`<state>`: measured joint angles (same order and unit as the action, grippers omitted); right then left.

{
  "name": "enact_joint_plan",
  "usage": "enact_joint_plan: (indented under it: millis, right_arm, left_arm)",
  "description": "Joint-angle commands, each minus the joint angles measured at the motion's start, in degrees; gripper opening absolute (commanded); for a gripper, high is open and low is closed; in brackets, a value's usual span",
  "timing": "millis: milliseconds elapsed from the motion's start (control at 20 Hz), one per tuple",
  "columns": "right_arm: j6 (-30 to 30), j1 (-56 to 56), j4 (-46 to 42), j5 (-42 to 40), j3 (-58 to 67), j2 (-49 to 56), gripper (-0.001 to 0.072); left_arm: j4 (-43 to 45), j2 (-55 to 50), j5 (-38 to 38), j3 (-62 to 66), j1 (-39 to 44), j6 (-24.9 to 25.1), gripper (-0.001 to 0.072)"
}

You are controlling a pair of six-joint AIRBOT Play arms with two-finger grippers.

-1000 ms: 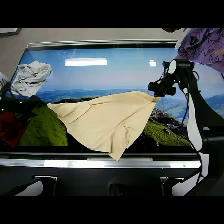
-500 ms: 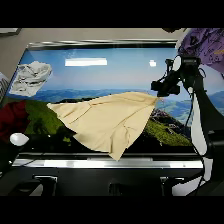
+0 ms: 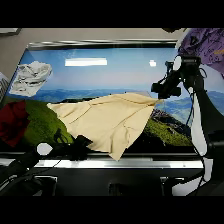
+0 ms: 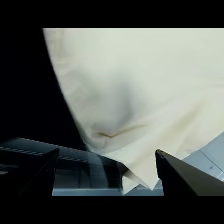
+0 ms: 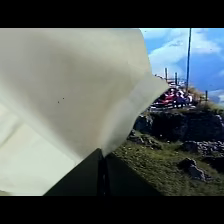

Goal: Fold the clothes and pants, and hang the long-sleeved shirts on hangers.

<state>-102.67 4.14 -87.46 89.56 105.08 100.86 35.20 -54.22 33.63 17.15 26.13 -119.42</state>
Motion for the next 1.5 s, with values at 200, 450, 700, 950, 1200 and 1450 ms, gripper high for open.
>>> enact_joint_plan:
  millis: [200,450,700,950,1200,1450]
  right_arm:
    - [0.0,0.0,0.0,0.6,0.0,0.0,0.0021]
    - [0.0,0.0,0.0,0.9,0.0,-0.1,0.0021]
    - [3.2,0.0,-0.2,-5.3,0.1,-4.8,0.0021]
    - [6.1,0.0,-3.4,-18.3,7.7,-14.0,0.0021]
    - [12.1,0.0,-6.5,-25.2,12.5,-29.1,0.0021]
    - [15.3,0.0,-7.4,-23.6,12.5,-46.8,0.0021]
  left_arm:
    - [-2.3,-7.4,-6.0,2.5,3.0,-0.4,0.0526]
    - [-2.2,-9.8,-6.0,6.6,3.5,2.6,0.0022]
    - [0.5,-9.8,1.9,18.0,-6.4,13.7,0.002]
    - [26.8,-9.8,23.9,49.7,-24.6,14.5,0.0018]
    - [41.9,-8.5,37.8,85.9,-32.0,17.1,0.0019]
    - [49.5,-0.1,39.4,100.3,-32.6,16.9,0.0019]
